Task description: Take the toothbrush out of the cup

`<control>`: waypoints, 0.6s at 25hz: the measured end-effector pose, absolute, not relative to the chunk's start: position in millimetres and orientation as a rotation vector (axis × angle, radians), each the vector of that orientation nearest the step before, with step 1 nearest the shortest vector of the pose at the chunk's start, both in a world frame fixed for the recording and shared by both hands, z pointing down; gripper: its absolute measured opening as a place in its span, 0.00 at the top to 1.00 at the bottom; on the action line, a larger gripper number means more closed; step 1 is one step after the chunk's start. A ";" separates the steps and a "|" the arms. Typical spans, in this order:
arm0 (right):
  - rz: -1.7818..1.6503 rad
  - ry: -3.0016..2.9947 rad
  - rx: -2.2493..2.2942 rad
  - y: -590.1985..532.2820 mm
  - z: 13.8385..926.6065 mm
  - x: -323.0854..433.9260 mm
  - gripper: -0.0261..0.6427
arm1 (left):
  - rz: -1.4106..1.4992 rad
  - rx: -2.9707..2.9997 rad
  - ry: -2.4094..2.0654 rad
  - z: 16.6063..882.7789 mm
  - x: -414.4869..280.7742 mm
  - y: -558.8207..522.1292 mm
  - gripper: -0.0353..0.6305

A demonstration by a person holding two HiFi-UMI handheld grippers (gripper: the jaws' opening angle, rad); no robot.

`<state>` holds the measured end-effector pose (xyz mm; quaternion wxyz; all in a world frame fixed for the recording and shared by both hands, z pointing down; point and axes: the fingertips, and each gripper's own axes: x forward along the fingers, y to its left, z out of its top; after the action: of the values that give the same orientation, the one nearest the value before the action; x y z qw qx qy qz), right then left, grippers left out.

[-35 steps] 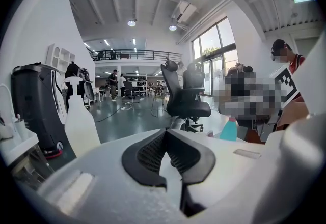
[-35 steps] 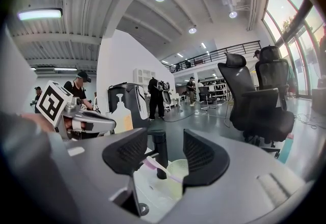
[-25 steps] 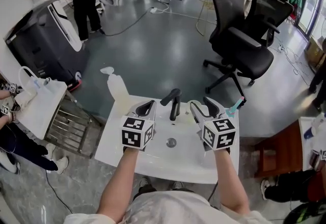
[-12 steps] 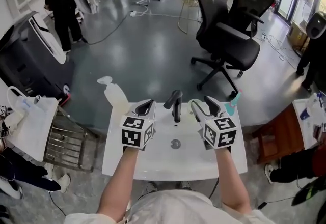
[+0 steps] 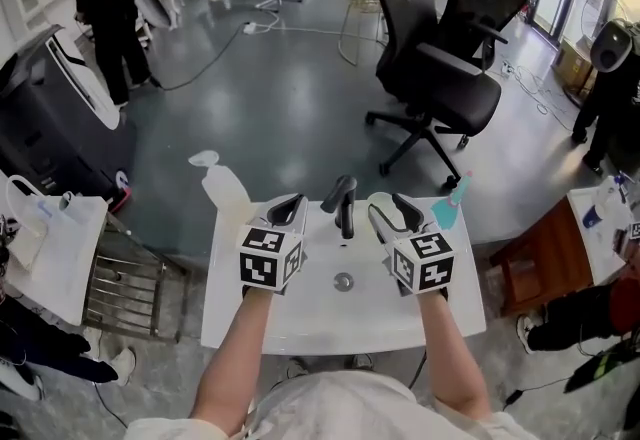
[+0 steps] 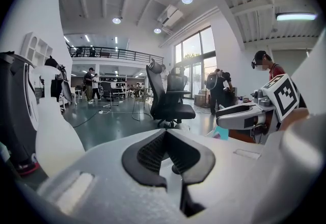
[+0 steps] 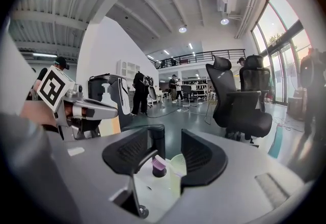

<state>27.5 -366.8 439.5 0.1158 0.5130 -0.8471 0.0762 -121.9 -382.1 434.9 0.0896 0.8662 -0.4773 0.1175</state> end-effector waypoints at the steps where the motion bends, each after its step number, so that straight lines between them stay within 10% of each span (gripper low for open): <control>1: 0.220 -2.476 1.494 -366.1 442.8 25.3 0.65 | 0.349 2.576 -1.420 434.9 -122.9 -381.6 0.94; 15: 0.233 -2.404 1.416 -363.6 487.3 18.5 0.67 | 0.353 2.550 -1.463 436.7 -136.3 -375.5 0.94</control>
<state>18.5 -363.6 487.3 0.1700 0.4985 -0.8461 0.0820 -136.3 -375.5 436.7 0.0899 0.8577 -0.4921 0.1188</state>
